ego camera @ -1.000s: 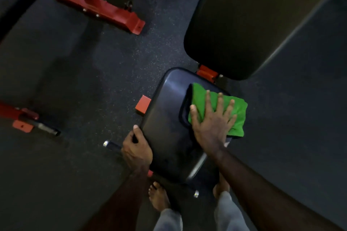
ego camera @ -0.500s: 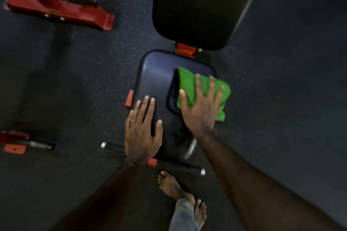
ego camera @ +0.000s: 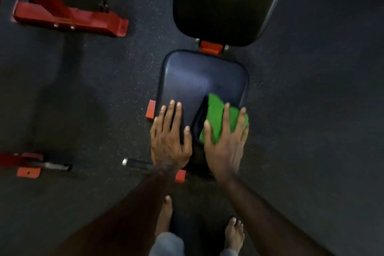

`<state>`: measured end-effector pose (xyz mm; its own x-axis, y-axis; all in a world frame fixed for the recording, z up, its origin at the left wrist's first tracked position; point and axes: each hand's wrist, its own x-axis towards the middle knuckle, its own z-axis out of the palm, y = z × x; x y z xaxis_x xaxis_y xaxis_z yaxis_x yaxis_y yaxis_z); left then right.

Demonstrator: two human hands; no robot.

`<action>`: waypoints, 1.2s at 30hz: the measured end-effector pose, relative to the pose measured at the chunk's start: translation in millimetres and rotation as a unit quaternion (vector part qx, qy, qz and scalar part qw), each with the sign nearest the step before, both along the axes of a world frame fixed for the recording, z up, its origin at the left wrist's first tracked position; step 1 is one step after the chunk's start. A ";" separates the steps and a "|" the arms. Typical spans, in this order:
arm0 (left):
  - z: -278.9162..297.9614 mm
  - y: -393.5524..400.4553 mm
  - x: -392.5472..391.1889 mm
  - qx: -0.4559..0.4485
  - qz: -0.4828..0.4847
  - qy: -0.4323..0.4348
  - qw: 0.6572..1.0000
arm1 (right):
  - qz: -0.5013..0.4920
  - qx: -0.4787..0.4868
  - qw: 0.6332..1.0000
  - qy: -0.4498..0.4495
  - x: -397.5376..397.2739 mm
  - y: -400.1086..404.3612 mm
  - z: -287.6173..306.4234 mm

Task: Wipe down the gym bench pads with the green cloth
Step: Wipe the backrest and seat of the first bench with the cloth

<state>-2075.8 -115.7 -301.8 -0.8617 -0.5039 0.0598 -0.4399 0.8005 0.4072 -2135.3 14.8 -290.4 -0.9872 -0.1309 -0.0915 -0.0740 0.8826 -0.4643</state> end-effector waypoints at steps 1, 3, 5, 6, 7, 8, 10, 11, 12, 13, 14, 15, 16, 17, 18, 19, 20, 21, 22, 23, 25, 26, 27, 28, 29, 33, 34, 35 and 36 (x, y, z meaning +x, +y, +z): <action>0.0 0.0 0.5 0.004 0.001 -0.004 1.000 | 0.023 -0.014 1.000 -0.005 16.8 9.4 1.5; 1.1 0.7 0.4 0.008 0.006 -0.011 1.000 | 0.037 -0.040 0.998 -0.014 29.3 20.9 -2.3; 3.7 0.8 -0.1 0.007 0.003 -0.012 1.000 | -0.017 -0.062 0.998 -0.004 18.4 14.4 -1.9; 4.4 1.3 -1.1 0.006 0.003 -0.011 1.000 | -0.070 -0.075 0.995 -0.009 11.0 7.2 -1.1; 3.6 1.6 -2.5 0.006 0.005 -0.013 1.000 | -0.131 -0.088 0.987 -0.020 5.8 -0.6 -0.3; 2.3 -0.5 -1.8 0.003 0.004 -0.019 1.000 | -0.189 -0.097 0.977 -0.026 10.0 -9.7 -0.3; 2.2 0.1 -0.3 0.011 0.004 -0.022 1.000 | -0.241 -0.085 0.967 -0.023 33.2 -19.9 1.0; 3.3 0.0 -0.8 0.014 0.000 -0.022 1.000 | -0.243 -0.085 0.966 -0.019 48.0 -23.8 2.7; 4.2 -0.3 -1.0 0.019 0.000 -0.023 1.000 | -0.241 -0.088 0.966 -0.024 60.5 -26.7 4.0; 5.8 -1.1 -2.5 0.027 -0.003 -0.027 0.999 | -0.247 -0.097 0.964 -0.035 70.0 -27.5 5.4; 7.8 -1.0 -3.3 0.035 -0.001 -0.029 0.999 | -0.251 -0.106 0.961 -0.050 74.2 -26.0 4.6; 11.3 -0.8 -3.4 0.046 0.001 -0.027 0.999 | -0.259 -0.114 0.957 -0.064 72.7 -25.0 5.1; 15.6 -1.2 -2.7 0.065 0.003 -0.021 0.998 | -0.272 -0.126 0.951 -0.073 67.5 -23.6 4.7; 20.3 -3.5 -1.7 0.091 0.002 -0.012 0.996 | -0.295 -0.143 0.942 -0.079 60.2 -23.0 4.0; 25.5 -7.8 -3.5 0.111 -0.009 -0.001 0.994 | -0.343 -0.165 0.921 -0.081 53.2 -23.1 3.4; 28.9 -15.5 -8.6 0.120 -0.017 0.010 0.993 | -0.394 -0.188 0.896 -0.079 46.0 -24.7 2.5; 30.2 -26.1 -15.4 0.113 -0.035 0.015 0.993 | -0.444 -0.202 0.870 -0.068 46.9 -31.2 3.6; 29.3 -37.2 -26.5 0.099 -0.063 0.014 0.993 | -0.478 -0.203 0.853 -0.054 54.0 -41.5 6.0; 27.4 -49.9 -39.8 0.079 -0.093 0.013 0.992 | -0.486 -0.205 0.848 -0.044 65.5 -55.2 9.2; 24.1 -59.9 -54.2 0.059 -0.136 0.009 0.989 | -0.489 -0.216 0.844 -0.039 80.0 -68.5 13.6; 16.7 -72.6 -74.5 0.018 -0.209 -0.005 0.978 | -0.492 -0.260 0.828 -0.065 101.1 -87.4 21.6; 13.0 -75.3 -78.2 0.003 -0.228 -0.008 0.974 | -0.498 -0.275 0.819 -0.078 103.1 -89.3 20.1; 9.8 -77.0 -77.5 -0.005 -0.234 -0.008 0.972 | -0.513 -0.282 0.806 -0.088 98.2 -88.1 19.1; 7.4 -77.3 -75.9 -0.007 -0.231 -0.004 0.973 | -0.540 -0.290 0.785 -0.092 89.3 -84.9 16.0; 4.8 -76.7 -75.1 -0.009 -0.230 0.003 0.973 | -0.575 -0.303 0.755 -0.090 78.9 -82.1 13.7; -1.8 -80.4 -75.5 -0.012 -0.278 0.035 0.960 | -0.646 -0.319 0.692 -0.047 78.4 -112.1 20.5; -2.2 -81.1 -76.7 -0.002 -0.286 0.041 0.957 | -0.638 -0.324 0.696 -0.057 86.8 -121.3 24.6; -1.5 -81.7 -77.5 0.010 -0.288 0.043 0.957 | -0.628 -0.339 0.697 -0.069 94.4 -124.3 26.2; -0.5 -81.3 -77.6 0.021 -0.282 0.043 0.958 | -0.620 -0.356 0.695 -0.078 96.4 -119.2 25.1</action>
<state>-2153.4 -197.0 -302.3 -0.9905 0.0368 0.1326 0.0943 0.8834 0.4590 -2038.9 -104.4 -265.3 -0.3669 0.7448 -0.5574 0.6383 -0.2343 -0.7333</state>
